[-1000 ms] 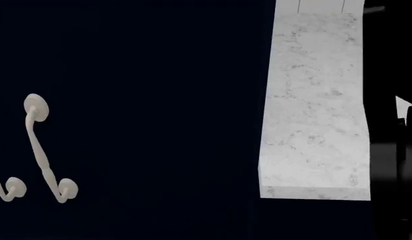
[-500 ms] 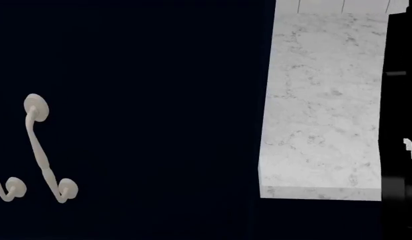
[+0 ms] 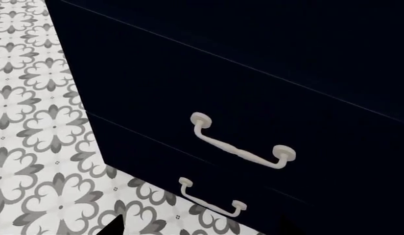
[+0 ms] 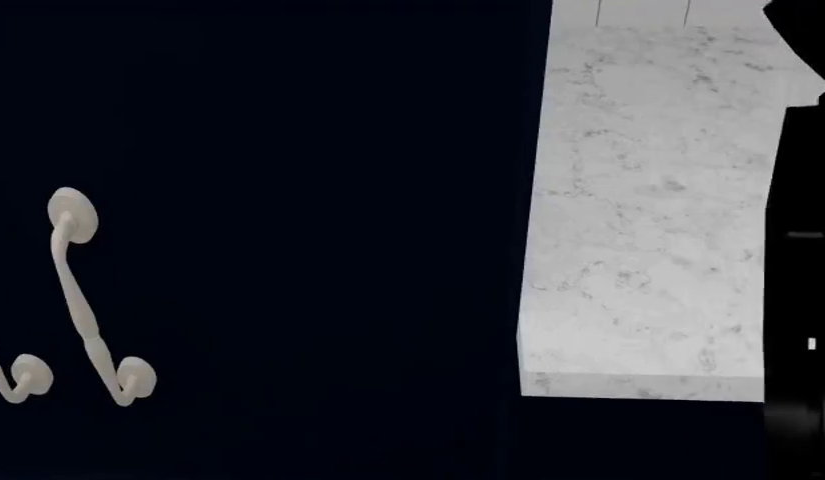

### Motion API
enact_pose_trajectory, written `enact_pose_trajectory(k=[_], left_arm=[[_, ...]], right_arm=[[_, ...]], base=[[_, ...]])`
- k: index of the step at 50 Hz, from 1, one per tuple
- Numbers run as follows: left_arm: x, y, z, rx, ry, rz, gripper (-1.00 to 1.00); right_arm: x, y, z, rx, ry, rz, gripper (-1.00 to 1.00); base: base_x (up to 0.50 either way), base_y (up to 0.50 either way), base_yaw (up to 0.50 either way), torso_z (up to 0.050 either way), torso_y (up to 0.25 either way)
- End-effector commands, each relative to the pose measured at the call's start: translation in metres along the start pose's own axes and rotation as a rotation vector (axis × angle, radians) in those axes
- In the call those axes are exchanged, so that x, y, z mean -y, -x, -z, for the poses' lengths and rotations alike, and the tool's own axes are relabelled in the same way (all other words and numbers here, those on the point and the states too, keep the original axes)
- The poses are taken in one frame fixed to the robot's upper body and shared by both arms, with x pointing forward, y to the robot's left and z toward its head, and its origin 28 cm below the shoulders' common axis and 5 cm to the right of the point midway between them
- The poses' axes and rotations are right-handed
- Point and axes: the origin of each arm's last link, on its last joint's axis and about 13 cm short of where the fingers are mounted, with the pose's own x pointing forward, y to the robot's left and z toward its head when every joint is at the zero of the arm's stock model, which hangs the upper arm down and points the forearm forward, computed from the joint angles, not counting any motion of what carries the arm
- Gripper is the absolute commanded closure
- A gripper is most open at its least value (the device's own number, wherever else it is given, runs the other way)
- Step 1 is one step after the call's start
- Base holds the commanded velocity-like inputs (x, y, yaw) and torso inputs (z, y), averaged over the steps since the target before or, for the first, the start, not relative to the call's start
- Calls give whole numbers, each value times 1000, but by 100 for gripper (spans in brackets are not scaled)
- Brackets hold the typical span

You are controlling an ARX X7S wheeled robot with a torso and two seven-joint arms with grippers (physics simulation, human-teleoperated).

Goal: Press the stop button on the microwave

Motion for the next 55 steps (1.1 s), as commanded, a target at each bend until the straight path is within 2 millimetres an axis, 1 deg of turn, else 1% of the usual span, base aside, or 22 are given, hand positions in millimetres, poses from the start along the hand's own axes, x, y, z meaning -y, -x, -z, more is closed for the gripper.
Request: enact_pose_trajectory(k=[1, 9, 11, 18, 24, 31, 38, 45, 55], left_arm=[[0, 0, 0, 1, 0, 1, -100], [0, 0, 0, 1, 0, 1, -100], [0, 0, 0, 1, 0, 1, -100], [0, 0, 0, 1, 0, 1, -100], [0, 0, 0, 1, 0, 1, -100], [0, 0, 0, 1, 0, 1, -100], [0, 0, 0, 1, 0, 1, -100], [0, 0, 0, 1, 0, 1, -100], [0, 0, 0, 1, 0, 1, -100]], right_arm=[[-1, -2, 8, 2, -4, -5, 100], [-2, -5, 13, -10, 4, -5, 100], [-2, -9, 14, -11, 8, 2, 100], [-3, -14, 18, -23, 10, 4, 100], [-4, -18, 26, -37, 20, 2, 100], [-7, -21, 29, -43, 25, -7, 100], [-7, -31, 32, -62, 20, 5, 100], [-8, -30, 32, -59, 25, 12, 100], [-11, -20, 33, -57, 33, -5, 100]], base=[[0, 0, 0, 0, 0], [0, 0, 0, 0, 0], [0, 0, 0, 0, 0], [0, 0, 0, 0, 0], [0, 0, 0, 0, 0], [0, 0, 0, 0, 0], [0, 0, 0, 0, 0], [0, 0, 0, 0, 0], [0, 0, 0, 0, 0]])
